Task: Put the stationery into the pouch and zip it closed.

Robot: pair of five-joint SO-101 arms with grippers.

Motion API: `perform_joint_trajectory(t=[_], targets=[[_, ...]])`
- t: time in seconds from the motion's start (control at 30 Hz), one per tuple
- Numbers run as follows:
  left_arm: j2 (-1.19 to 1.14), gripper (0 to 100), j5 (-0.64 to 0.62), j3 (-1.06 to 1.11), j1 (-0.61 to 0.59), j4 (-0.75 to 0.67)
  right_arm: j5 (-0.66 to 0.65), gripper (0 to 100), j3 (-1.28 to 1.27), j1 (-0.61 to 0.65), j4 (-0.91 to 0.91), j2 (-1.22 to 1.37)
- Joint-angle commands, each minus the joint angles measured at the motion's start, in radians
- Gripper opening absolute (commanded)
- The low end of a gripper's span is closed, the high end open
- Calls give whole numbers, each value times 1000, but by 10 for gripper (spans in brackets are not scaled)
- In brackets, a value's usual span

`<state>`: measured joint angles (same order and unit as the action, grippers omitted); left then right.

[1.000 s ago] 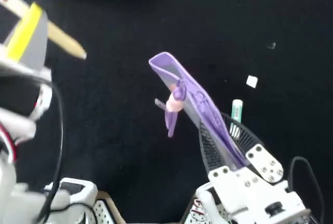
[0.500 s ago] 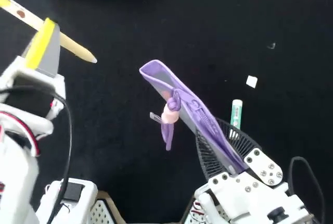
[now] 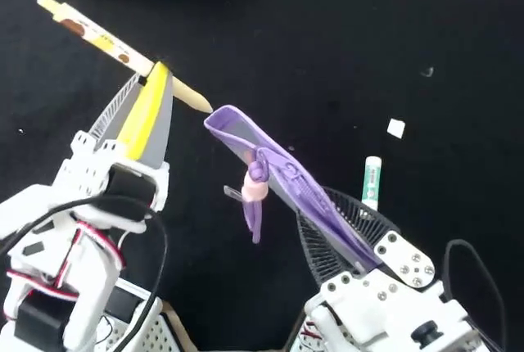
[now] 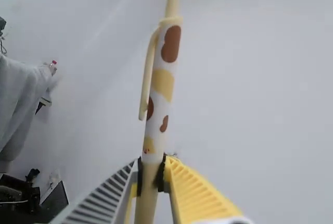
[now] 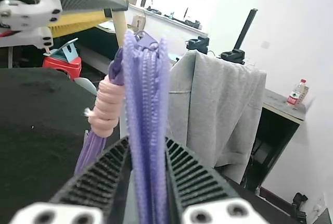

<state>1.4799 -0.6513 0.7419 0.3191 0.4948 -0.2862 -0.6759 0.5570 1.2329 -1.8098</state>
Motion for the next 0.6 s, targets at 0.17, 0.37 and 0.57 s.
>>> perform_joint_trajectory(t=[0.17, 0.37, 0.57], targets=[[-12, 33, -37, 7, 15, 12, -2, 11, 1, 11, 0, -108], [-14, 34, -9, 64, 79, 5, -2, 11, -1, 18, 2, -108], [-15, 32, 92, 84, 205, 3, -9, 11, -19, 69, -2, -108]])
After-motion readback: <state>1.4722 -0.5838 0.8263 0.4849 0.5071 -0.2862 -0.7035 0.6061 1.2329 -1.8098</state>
